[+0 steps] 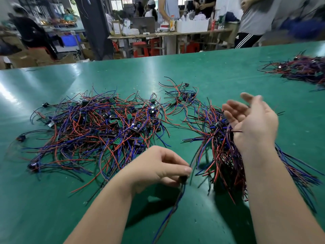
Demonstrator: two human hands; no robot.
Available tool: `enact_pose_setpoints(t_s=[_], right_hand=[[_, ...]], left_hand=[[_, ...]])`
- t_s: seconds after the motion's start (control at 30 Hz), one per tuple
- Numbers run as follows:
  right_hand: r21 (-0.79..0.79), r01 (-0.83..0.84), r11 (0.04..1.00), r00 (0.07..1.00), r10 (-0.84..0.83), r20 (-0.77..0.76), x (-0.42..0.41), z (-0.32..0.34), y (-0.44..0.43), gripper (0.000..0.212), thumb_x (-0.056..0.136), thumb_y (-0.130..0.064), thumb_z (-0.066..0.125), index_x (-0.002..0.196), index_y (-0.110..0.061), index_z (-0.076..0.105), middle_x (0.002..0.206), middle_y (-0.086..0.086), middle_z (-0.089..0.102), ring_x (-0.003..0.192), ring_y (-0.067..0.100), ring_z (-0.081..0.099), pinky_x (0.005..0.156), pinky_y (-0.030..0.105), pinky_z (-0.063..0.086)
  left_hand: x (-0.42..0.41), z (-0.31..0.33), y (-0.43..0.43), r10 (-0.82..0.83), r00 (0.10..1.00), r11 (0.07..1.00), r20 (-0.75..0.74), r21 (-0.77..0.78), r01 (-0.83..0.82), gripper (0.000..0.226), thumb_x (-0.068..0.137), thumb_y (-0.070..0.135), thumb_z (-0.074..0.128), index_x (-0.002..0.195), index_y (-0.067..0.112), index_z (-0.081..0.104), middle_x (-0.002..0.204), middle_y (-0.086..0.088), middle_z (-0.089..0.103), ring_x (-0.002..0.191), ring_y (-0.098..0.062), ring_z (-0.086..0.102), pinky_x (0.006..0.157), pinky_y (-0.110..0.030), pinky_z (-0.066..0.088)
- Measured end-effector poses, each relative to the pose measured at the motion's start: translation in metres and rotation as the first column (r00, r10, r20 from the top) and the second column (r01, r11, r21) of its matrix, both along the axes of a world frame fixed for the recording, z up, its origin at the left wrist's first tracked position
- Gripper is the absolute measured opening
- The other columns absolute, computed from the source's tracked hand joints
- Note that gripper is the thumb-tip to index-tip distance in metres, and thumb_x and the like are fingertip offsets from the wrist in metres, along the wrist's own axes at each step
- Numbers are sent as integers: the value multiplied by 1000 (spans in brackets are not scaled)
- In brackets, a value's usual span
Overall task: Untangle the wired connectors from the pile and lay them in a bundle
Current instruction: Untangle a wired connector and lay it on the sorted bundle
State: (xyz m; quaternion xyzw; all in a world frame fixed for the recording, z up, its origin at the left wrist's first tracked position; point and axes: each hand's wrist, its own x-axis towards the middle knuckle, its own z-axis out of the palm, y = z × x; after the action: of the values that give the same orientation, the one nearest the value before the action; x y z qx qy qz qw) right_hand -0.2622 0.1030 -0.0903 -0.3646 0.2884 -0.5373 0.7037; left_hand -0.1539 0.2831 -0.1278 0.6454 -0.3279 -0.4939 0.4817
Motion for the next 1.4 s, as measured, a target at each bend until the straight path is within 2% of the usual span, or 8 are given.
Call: enact_pose_setpoints(t_s=[0.2,0.33,0.47,0.67,1.0,1.17,1.27,1.4], right_hand=[[9,100,995,995,-100,30,-3,3,0,40,103,-30,30,85,-12,61,83,1,72,74,14,63,59,23,44],[-162,-217,963,957,177,-232,7,1,16,56,103,-35,24,86,-4,67,65,9,72,58,20,66,54,20,46],[-379,-572,727,732,244,-636,22,-14,43,46,95,-29,55,134,-6,49,80,12,74,61,20,68,67,33,55],[-536,-750,387,528,-137,-838,27,-25,63,47,83,-41,67,124,-18,63,128,0,56,94,8,62,82,16,44],[-683,-496,536,673,-260,-693,18,-15,52,26,76,-15,71,101,-14,72,79,-3,69,67,5,61,74,23,50],[-693,-89,715,591,-522,-615,-6,-2,9,23,75,-11,74,98,-16,69,82,-3,70,66,0,61,79,22,49],[-624,-163,764,348,-548,-761,-20,-7,-10,29,75,-13,72,104,-9,70,102,12,71,92,24,64,86,29,44],[-558,-245,793,230,-511,-828,-19,-10,-12,44,81,-18,68,125,-13,61,124,20,57,115,36,52,99,38,40]], left_hand=[[24,9,4,359,898,903,-256,-148,-403,32,55,23,78,80,5,70,76,-13,72,61,-17,65,53,-22,56],[23,4,-3,528,803,793,-277,-176,-583,26,58,22,76,77,7,69,69,-8,71,54,-12,64,51,-20,55],[16,-1,-8,554,810,787,-195,-194,-585,25,57,26,76,75,8,71,66,-6,71,54,-10,65,52,-20,55],[10,-2,-10,526,823,794,-213,-224,-565,6,74,13,73,74,7,73,66,-6,71,57,-8,64,56,-19,56],[10,9,-8,393,831,814,-393,-273,-513,26,82,22,60,98,3,68,93,-14,74,82,-20,73,60,-26,58],[34,-1,3,711,594,703,377,-357,-615,13,90,17,61,95,20,72,87,3,74,85,-18,70,74,-25,56],[49,-12,12,511,203,727,835,-294,-620,32,86,28,60,117,23,64,118,2,63,105,-23,57,91,-34,44],[55,-25,14,154,175,724,972,9,-690,50,86,44,58,130,20,50,139,-2,45,127,-27,39,104,-45,28]])
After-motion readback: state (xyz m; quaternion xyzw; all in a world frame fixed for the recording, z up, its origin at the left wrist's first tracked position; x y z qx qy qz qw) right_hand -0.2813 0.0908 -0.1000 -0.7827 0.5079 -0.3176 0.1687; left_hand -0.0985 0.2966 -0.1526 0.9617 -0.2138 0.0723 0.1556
